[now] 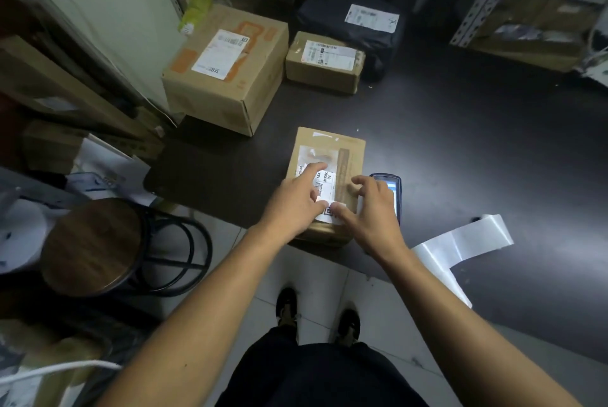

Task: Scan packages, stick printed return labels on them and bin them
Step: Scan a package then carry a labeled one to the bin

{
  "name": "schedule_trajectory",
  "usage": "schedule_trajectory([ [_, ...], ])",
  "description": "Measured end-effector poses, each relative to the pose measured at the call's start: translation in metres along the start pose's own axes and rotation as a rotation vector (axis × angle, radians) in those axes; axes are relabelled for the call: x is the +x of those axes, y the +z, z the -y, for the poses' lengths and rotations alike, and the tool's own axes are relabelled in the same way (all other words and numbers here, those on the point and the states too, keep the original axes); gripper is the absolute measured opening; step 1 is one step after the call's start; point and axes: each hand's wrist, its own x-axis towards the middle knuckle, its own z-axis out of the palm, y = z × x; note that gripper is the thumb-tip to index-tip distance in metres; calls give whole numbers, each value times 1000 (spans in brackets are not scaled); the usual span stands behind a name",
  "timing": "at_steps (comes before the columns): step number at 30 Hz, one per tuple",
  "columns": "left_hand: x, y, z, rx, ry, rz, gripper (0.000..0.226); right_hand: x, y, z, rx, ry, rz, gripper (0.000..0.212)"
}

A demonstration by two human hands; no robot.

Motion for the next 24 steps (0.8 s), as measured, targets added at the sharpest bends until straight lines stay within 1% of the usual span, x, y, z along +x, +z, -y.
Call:
schedule_trajectory([
  [3, -2, 0, 0, 137, 49, 2, 64, 0, 4, -4, -1, 18, -3, 68],
  [6, -6, 3, -1, 208, 66, -25, 64, -1, 5, -7, 7, 20, 21, 66],
  [8, -8, 2, 3, 263, 59, -65, 67, -1, 6, -11, 32, 11, 18, 63],
  [11, -9, -2, 14, 266, 44, -168, 71, -5, 6, -13, 145, 23, -9, 59],
  [12, -9, -2, 19, 251, 53, -196, 69, -6, 7, -13, 182, 23, 2, 61],
  [13, -9, -2, 23, 221, 52, -188, 69, -7, 7, -13, 195, 11, 33, 66],
  [14, -9, -1, 26, 181, 35, -138, 73, -8, 8, -13, 184, -8, 78, 74],
  [16, -8, 1, 34, 95, -22, 21, 84, -9, 9, -14, 158, -38, 150, 87],
  [17, -8, 2, 38, 45, -37, 74, 85, -10, 9, -15, 176, -34, 165, 88],
  [18, -6, 2, 42, -16, -38, 93, 83, -10, 8, -16, 215, -16, 168, 85],
  [21, -3, -1, 53, -210, -21, 80, 67, -10, 6, -20, 344, 94, 147, 68],
  [23, -2, -4, 57, -294, -37, 103, 65, -9, 7, -23, 385, 128, 158, 71],
  [24, -1, -4, 58, -325, -40, 132, 68, -8, 8, -23, 382, 108, 179, 74],
])
